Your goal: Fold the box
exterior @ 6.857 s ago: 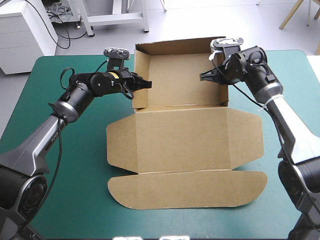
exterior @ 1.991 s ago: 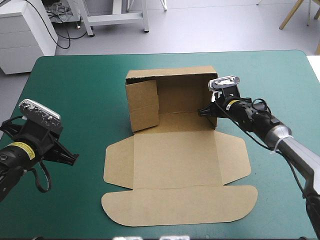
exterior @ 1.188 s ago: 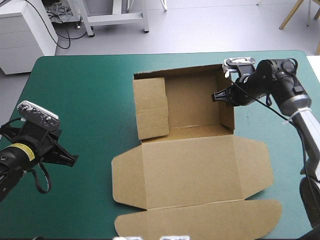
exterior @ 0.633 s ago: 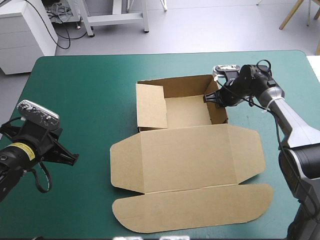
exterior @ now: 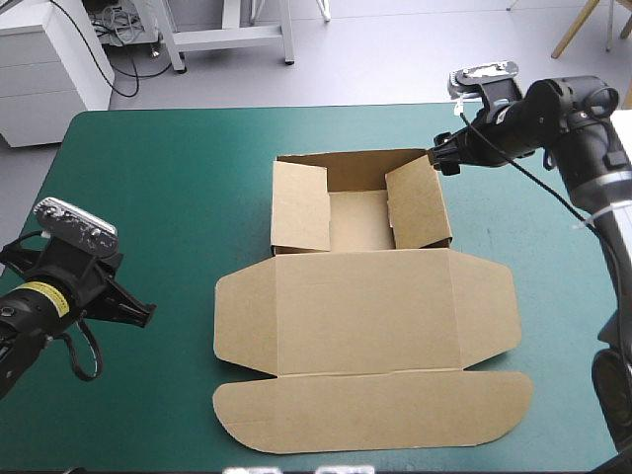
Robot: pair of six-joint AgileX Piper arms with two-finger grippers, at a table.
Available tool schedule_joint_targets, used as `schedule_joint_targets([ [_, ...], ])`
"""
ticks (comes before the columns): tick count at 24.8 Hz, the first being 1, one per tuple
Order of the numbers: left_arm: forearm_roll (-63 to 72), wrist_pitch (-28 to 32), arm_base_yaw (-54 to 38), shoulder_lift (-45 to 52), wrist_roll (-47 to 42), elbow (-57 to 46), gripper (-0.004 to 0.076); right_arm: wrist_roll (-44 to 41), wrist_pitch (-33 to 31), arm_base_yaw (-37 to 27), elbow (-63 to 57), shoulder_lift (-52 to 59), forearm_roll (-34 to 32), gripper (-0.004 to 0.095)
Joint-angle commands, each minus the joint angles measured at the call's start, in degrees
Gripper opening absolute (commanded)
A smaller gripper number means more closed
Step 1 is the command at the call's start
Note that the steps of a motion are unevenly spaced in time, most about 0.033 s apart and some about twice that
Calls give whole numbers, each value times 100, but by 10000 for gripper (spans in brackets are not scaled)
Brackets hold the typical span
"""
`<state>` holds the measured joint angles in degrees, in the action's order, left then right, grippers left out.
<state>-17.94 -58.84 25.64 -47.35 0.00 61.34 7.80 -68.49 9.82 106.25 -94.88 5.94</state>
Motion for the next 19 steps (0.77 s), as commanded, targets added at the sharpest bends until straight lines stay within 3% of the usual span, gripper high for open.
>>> schedule_joint_targets([
  [1, -78, 317, 30, 14, -39, 133, -10, 7, -46, -18, 181, 531, -22, 806],
  [19, -78, 342, 30, 14, -39, 133, -10, 7, 3, -18, 161, -1544, 493, 791],
])
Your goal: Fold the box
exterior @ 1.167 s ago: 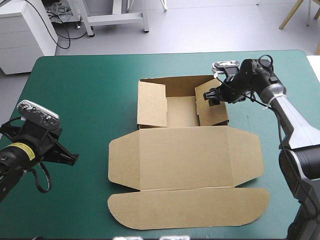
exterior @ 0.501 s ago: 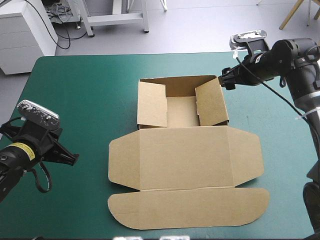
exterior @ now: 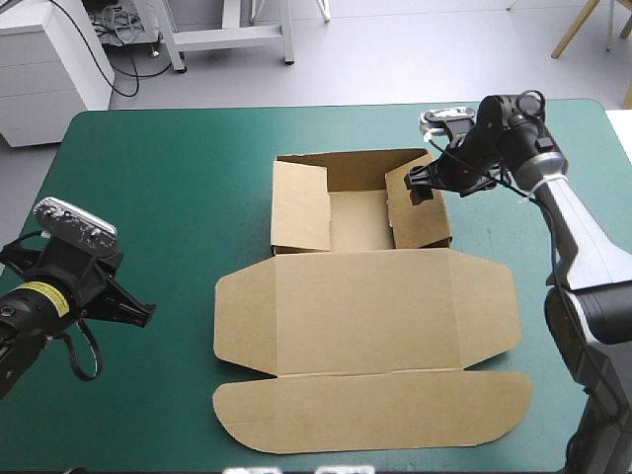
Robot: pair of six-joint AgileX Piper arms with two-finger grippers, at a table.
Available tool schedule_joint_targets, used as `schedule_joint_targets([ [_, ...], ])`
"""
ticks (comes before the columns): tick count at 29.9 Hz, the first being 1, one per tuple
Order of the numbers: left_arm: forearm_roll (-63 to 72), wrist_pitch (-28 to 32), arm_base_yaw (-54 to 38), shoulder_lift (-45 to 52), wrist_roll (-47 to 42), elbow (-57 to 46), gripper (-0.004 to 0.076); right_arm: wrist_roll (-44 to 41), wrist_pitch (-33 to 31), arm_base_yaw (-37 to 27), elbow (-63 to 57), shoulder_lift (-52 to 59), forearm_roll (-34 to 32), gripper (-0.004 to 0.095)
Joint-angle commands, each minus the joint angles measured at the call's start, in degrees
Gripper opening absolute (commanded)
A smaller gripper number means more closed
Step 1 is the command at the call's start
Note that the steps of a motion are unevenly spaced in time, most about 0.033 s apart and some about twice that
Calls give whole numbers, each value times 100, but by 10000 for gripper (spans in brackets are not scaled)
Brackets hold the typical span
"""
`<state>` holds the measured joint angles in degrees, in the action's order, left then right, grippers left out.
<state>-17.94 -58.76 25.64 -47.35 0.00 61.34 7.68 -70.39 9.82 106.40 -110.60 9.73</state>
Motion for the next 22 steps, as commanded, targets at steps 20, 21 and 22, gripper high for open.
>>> schedule_joint_targets([
  [20, -56, 334, 30, 14, -51, 133, -10, 188, 554, -130, 595, -57, -31, -19],
  [21, -56, 334, 30, 14, -62, 133, -10, 198, 564, -219, 730, 11, -31, -19],
  [22, -56, 334, 30, 14, -62, 133, -10, 213, 553, -311, 859, 80, -44, -19],
])
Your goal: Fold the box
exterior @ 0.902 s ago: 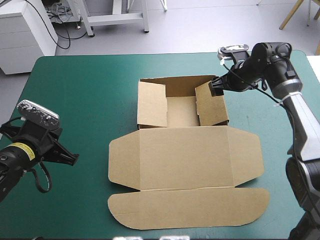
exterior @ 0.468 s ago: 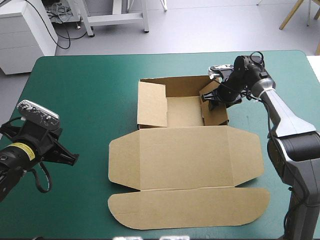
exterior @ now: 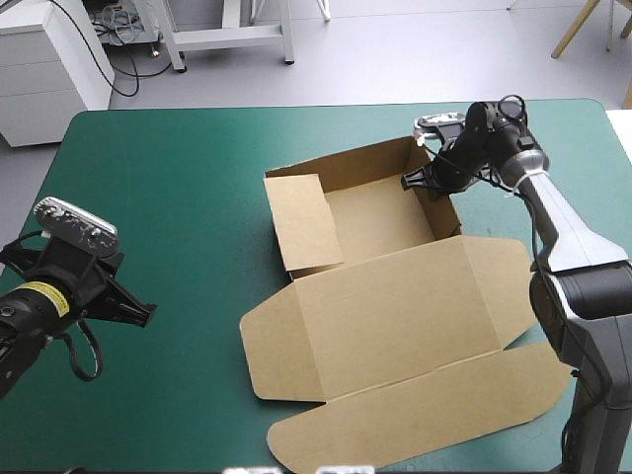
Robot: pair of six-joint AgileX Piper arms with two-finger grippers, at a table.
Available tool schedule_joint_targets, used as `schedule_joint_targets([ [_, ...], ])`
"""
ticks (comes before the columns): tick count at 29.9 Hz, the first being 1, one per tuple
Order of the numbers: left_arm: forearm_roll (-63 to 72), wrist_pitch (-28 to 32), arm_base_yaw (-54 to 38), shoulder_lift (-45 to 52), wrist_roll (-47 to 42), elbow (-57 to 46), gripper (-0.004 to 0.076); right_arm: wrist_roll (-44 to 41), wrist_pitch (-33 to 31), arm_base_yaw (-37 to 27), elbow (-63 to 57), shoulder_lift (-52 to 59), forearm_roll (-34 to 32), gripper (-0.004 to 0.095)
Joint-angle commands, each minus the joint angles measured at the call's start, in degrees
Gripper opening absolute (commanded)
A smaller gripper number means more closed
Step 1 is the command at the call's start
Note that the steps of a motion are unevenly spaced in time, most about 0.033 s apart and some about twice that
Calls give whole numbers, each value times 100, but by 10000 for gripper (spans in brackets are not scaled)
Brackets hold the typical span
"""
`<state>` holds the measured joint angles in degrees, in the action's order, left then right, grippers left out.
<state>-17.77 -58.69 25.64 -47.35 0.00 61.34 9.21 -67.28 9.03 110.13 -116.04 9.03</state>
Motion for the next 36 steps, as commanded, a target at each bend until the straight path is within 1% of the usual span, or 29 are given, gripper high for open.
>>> schedule_joint_targets([
  [1, -73, 327, 30, 14, -62, 133, -10, 80, 210, -304, 606, 662, 13, -19],
  [6, -73, 327, 30, 14, -119, 133, -10, 199, 25, -1140, 989, 864, -165, -20],
  [13, -73, 327, 30, 14, -119, 133, -10, 294, -54, -2579, 908, 870, -97, -19],
  [17, -73, 327, 30, 14, -119, 133, -10, 265, -12, -3180, 878, 751, -97, -19],
  [21, -73, 327, 30, 14, -119, 133, -10, 228, -109, -3536, 878, 476, -85, -19],
  [27, -88, 327, 30, 14, -119, 133, -10, 176, -118, -3642, 878, 79, -165, -3],
  [29, -88, 327, 30, 14, -119, 133, -10, 176, -51, -3642, 878, 15, -202, 49],
  [31, -88, 327, 30, 14, -132, 133, -10, 176, 7, -3642, 878, 3, -202, 158],
  [33, -88, 327, 30, 14, -132, 133, -10, 176, 18, -3642, 878, 3, -212, 321],
  [36, -88, 327, 30, 14, -132, 133, -10, 157, 5, -3642, 930, 32, -263, 613],
])
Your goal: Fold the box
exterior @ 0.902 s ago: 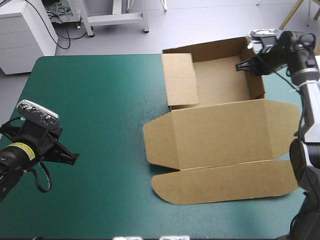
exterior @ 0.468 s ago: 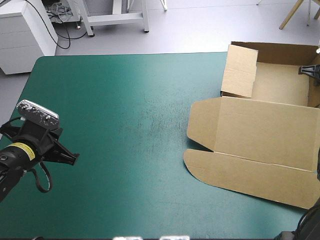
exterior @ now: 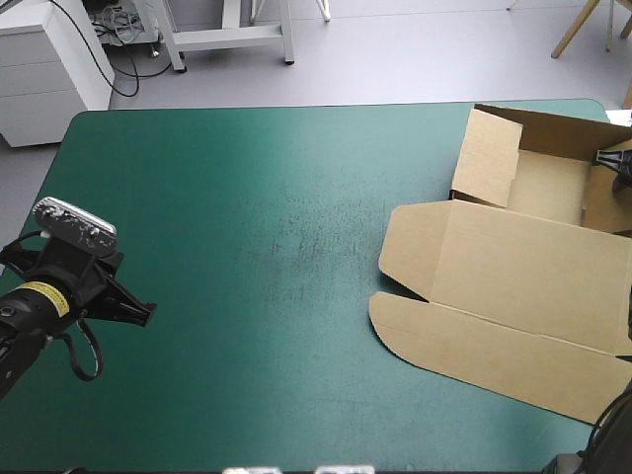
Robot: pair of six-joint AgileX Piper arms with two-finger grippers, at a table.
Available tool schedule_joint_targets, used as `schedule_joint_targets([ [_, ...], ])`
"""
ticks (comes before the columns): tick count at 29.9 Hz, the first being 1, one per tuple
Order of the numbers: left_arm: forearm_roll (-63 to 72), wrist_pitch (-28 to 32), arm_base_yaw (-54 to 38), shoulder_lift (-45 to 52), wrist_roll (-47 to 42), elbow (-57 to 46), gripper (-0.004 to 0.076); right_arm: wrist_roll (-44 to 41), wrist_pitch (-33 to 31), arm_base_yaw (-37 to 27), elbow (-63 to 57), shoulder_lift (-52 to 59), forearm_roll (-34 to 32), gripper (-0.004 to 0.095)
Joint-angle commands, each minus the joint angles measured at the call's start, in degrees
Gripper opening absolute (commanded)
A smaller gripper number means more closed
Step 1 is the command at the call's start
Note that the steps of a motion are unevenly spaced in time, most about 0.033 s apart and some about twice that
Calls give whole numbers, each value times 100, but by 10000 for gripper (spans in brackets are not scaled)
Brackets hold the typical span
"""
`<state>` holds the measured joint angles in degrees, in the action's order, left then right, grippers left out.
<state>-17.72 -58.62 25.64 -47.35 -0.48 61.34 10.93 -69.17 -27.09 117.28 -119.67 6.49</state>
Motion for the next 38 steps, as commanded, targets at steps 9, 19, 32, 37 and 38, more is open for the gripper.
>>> schedule_joint_targets([
  [9, -93, 320, 30, 14, -84, 133, -10, -31, 19, -31, 718, 1041, 39, 706],
  [19, -140, 331, 30, 14, -84, 133, -10, 128, 19, 88, 725, 2318, 1260, 51],
  [32, -551, 243, 30, 14, -84, 133, -10, 333, 19, 2260, 120, 3429, 204, 0],
  [37, -545, 175, 30, 24, -98, 133, -10, 344, 19, 2665, -952, 4057, 159, 0],
  [38, -545, 158, 30, 24, -123, 133, -10, 344, 19, 2723, -1248, 4207, 159, 0],
])
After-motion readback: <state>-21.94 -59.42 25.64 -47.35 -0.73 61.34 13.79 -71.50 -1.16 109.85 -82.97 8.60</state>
